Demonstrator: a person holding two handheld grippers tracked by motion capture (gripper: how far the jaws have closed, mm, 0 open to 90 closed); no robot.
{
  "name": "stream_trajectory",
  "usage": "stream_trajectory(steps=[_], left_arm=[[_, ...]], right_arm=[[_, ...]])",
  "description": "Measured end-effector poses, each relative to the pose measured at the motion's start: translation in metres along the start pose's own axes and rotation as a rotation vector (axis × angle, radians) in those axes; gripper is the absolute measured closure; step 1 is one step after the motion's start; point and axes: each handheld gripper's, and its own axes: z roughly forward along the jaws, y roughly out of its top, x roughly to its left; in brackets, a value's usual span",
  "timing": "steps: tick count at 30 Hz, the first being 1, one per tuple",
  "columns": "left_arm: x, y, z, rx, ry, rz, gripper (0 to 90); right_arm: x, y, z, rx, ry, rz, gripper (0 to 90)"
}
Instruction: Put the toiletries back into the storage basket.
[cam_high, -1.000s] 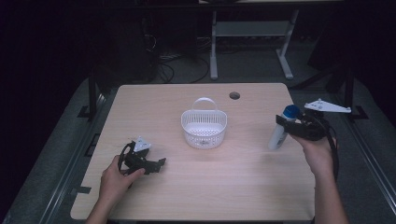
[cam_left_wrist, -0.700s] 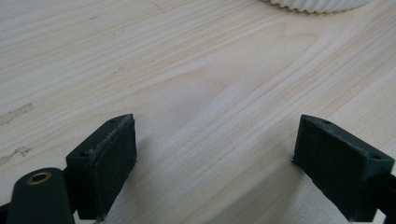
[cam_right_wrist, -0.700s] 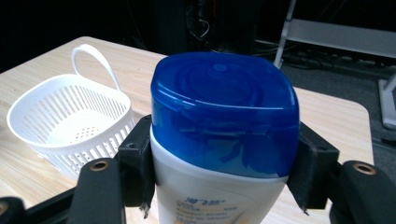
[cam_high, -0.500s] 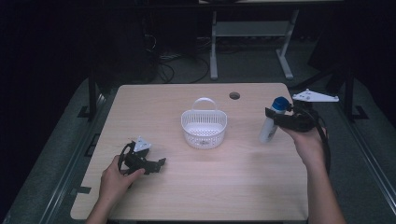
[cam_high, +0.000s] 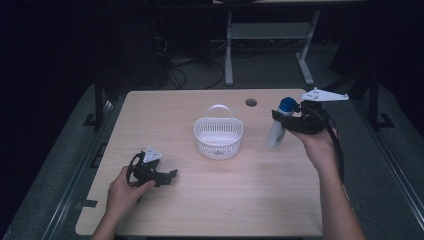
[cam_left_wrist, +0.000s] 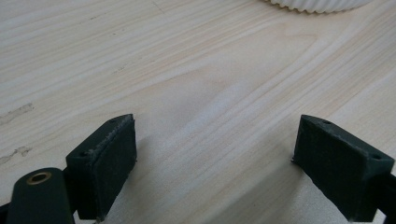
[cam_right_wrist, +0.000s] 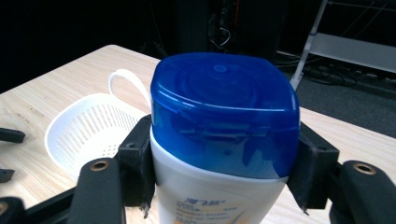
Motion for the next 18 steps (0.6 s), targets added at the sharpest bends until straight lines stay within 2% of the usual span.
stream_trajectory(steps=[18], left_arm=[[0.0, 0.0, 0.0, -0.002, 0.001, -0.001, 12.7]], right_arm=[[0.025, 0.029, 0.022, -0.008, 0.054, -0.046, 36.0]])
